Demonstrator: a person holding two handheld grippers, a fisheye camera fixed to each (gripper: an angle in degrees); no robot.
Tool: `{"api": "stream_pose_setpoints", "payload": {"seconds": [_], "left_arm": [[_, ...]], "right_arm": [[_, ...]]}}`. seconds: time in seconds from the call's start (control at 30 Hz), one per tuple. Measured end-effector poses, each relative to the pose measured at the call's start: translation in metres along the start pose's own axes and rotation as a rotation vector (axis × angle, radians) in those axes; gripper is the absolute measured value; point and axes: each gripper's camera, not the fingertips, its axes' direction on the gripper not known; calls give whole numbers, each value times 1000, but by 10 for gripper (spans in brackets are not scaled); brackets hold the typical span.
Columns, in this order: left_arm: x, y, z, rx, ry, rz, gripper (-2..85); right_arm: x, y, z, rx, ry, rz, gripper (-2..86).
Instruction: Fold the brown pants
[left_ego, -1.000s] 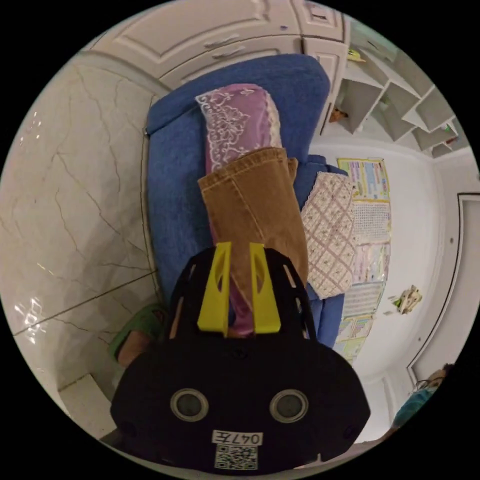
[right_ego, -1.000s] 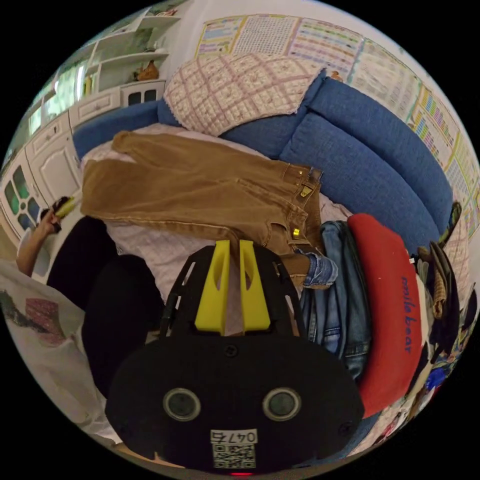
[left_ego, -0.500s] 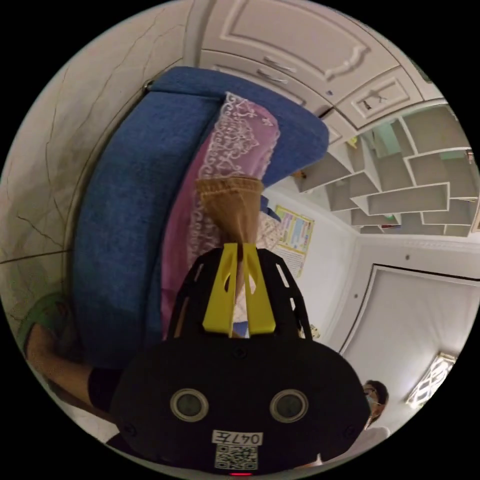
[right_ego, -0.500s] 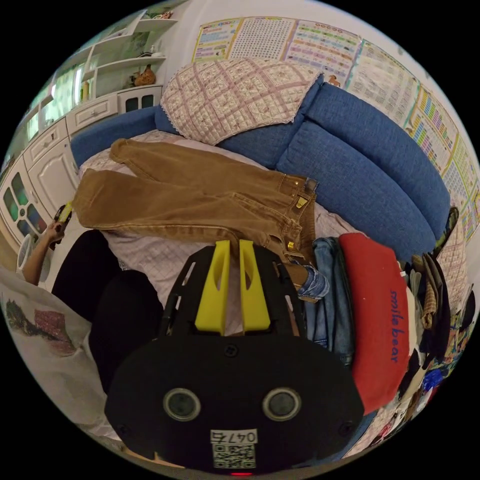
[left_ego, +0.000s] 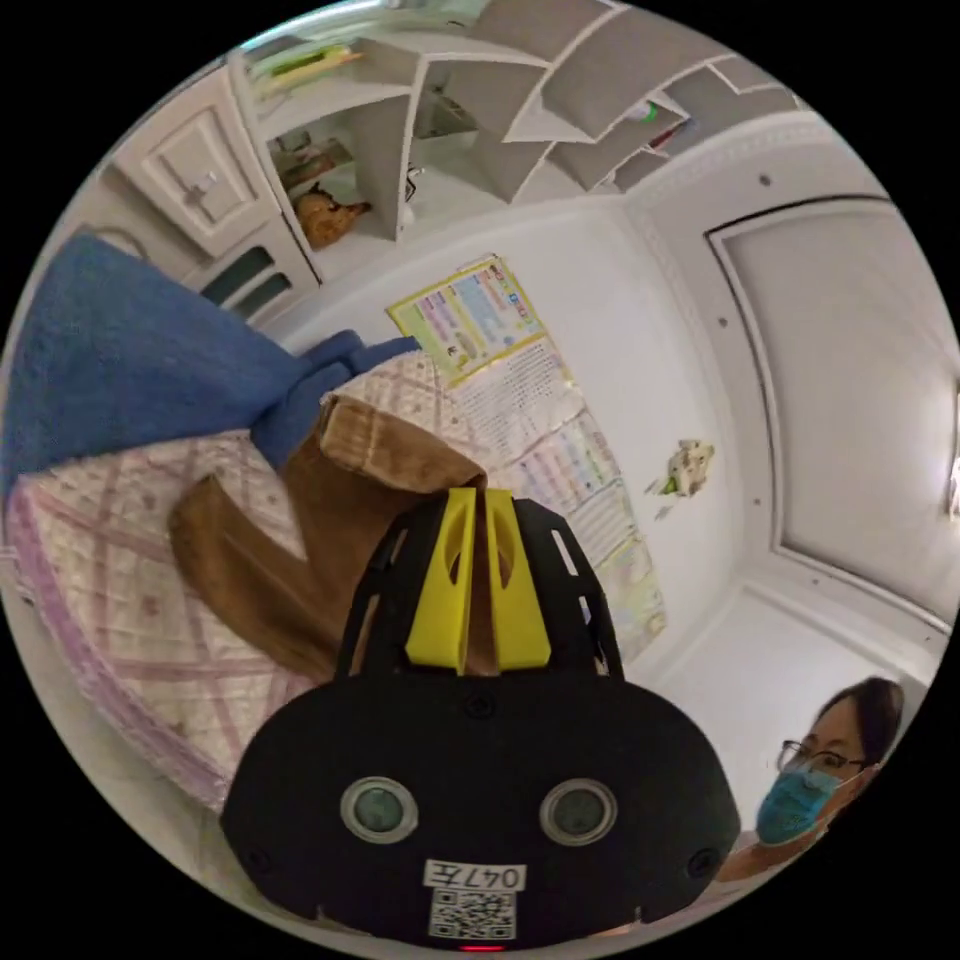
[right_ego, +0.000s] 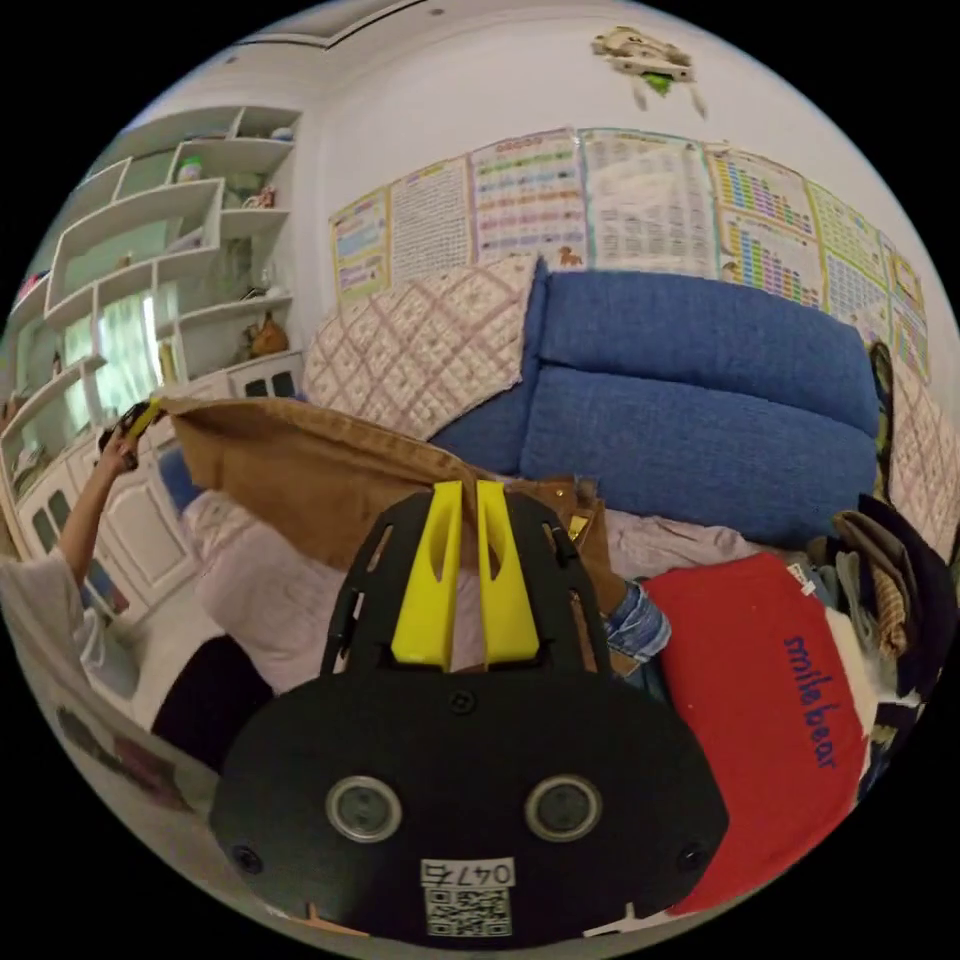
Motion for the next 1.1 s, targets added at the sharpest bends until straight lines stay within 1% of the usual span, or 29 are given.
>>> {"api": "stream_pose_setpoints", "payload": {"seconds": [0.03, 0.07, 0.1, 0.13, 0.17, 0.23, 0.3, 0.4, 0.5, 0.57, 0.63, 0.7, 0.77, 0.8, 0.83, 0.9, 0.97, 1.03, 1.1], "left_arm": [[-10, 14, 13, -76, -145, 51, -9], [-19, 23, 21, -115, -208, 67, -9], [-47, 46, 37, -197, -312, 61, -9], [-88, 74, 52, -265, -373, -10, -9], [-112, 90, 56, -282, -375, -70, -9], [-208, 159, 65, -301, -316, -387, -8], [-254, 204, 73, -324, -328, -509, -7], [-292, 244, 97, -308, -266, -548, 2], [-312, 255, 116, -284, -308, -522, 31], [-317, 255, 123, -262, -392, -472, 46], [-312, 248, 140, -228, -535, -354, 59], [-308, 241, 172, -249, -552, -243, 62], [-313, 238, 214, -279, -473, -177, 63], [-323, 238, 244, -292, -408, -170, 65], [-341, 240, 276, -296, -342, -187, 68], [-374, 248, 320, -275, -305, -219, 74], [-407, 260, 360, -255, -370, -244, 78], [-447, 281, 405, -227, -522, -245, 90], [-480, 300, 439, -237, -558, -254, 103]], "right_arm": [[-11, 13, 1, -33, -14, -64, 3], [-17, 21, 3, -52, -26, -91, 3], [-30, 38, 9, -102, -46, -140, 3], [-43, 56, 18, -174, -56, -188, 3], [-49, 65, 23, -209, -58, -208, 3], [-63, 95, 35, -327, -89, -244, 3], [-65, 108, 37, -367, -113, -237, 3], [-61, 112, 36, -386, -126, -211, 3], [-65, 105, 36, -407, -124, -231, 3], [-74, 103, 37, -434, -106, -270, 4], [-84, 106, 38, -478, -89, -310, 8], [-86, 109, 35, -512, -79, -290, 9], [-85, 108, 17, -445, -41, -244, 10], [-83, 106, -1, -371, -33, -193, 10], [-81, 103, -17, -297, -42, -127, 8], [-80, 101, -35, -198, -97, -48, 5], [-88, 101, -40, -158, -158, -32, 1], [-103, 103, -36, -174, -191, -58, -1], [-114, 108, -31, -183, -195, -77, -2]]}}
